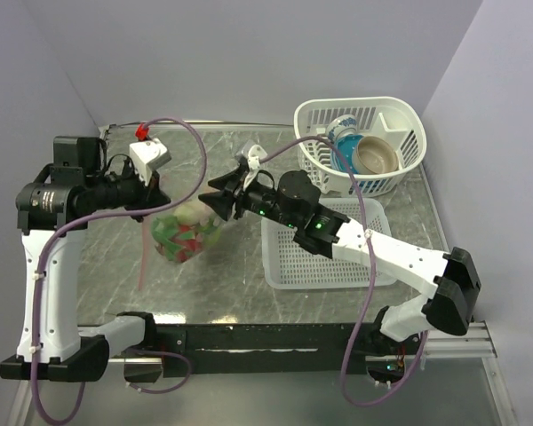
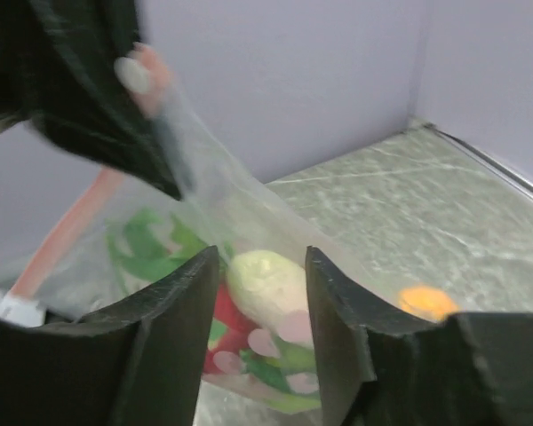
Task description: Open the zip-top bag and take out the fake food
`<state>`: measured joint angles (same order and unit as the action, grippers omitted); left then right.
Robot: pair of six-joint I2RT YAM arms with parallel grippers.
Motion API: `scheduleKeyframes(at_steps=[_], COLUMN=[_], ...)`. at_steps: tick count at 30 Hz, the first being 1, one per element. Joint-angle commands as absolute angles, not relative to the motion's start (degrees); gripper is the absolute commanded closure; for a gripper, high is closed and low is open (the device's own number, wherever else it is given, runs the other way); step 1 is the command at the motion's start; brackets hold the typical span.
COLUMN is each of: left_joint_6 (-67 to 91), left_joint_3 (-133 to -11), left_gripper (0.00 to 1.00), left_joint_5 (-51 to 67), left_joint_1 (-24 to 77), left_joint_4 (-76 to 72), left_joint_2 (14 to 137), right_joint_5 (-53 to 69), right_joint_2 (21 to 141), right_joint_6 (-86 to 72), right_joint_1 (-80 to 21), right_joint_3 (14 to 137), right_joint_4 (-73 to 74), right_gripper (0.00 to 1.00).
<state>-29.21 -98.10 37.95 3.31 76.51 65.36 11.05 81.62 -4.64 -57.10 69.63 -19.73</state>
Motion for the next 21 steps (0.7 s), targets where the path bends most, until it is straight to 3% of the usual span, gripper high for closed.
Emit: scheduleKeyframes(at_steps=[1, 8, 13, 21], left_joint_6=[-34.1, -36.65, -37.27, -37.09], left_joint_3=[-96.08, -90.79, -91.05, -90.53], left_gripper=[0.99, 0.91, 0.9, 0.89], left_joint_5=[46.91, 49.66, 47.82, 44.39], left_joint_1=[6.31, 16.78, 18.89, 18.9], left_joint_4=[79.1, 79.1, 79.01, 78.93], left_joint_2=[63.55, 65.65, 67.15, 67.5], right_joint_5=[23.02, 31.98, 46.81, 51.15], right_joint_2=[79.72, 81.91, 84.63, 88.33], right_joint_6=[2.1, 7.99, 6.94, 9.05], right_joint_1=[-57.57, -55.38, -52.82, -51.68], right_joint_3=[69.87, 74.52, 76.2, 78.22], right_joint_4=[-19.34, -12.23, -6.6, 1.05], right_gripper=[0.47, 0.39, 0.39, 0.47])
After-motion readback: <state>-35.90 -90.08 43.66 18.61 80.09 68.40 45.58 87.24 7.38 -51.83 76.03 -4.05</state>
